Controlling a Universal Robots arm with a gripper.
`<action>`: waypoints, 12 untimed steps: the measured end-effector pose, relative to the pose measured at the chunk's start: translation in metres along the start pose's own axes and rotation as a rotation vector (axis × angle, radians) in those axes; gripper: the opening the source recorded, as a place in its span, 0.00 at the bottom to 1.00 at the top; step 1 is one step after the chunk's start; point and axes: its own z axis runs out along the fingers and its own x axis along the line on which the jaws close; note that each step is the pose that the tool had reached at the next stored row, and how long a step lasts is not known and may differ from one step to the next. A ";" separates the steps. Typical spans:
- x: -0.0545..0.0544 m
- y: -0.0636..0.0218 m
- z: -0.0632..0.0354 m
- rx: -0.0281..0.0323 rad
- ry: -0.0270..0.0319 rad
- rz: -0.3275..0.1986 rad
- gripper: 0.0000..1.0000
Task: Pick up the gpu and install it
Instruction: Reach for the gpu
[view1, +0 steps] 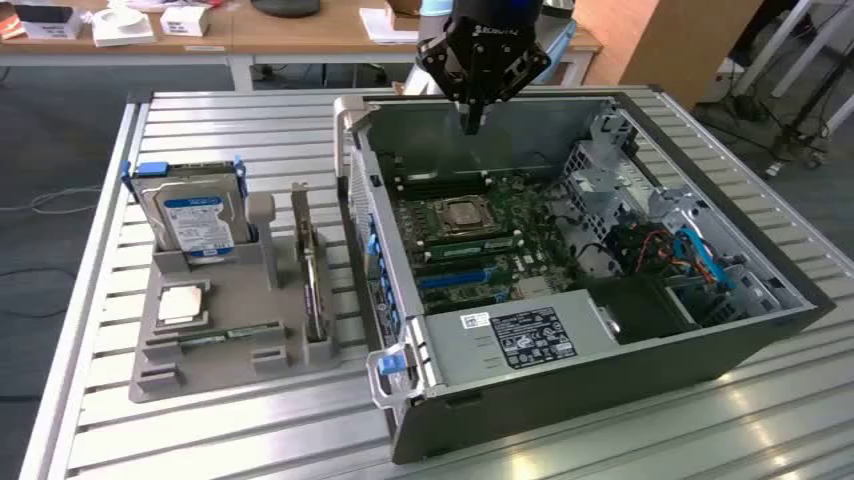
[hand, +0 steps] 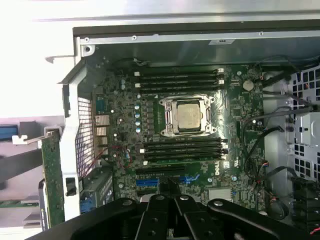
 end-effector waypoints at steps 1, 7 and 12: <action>0.000 0.0000 0.0000 0.0001 0.0000 0.000 0.11; 0.000 0.0000 0.0000 0.0000 -0.0001 0.000 0.11; 0.000 0.0000 0.0000 -0.0001 -0.0001 0.000 0.11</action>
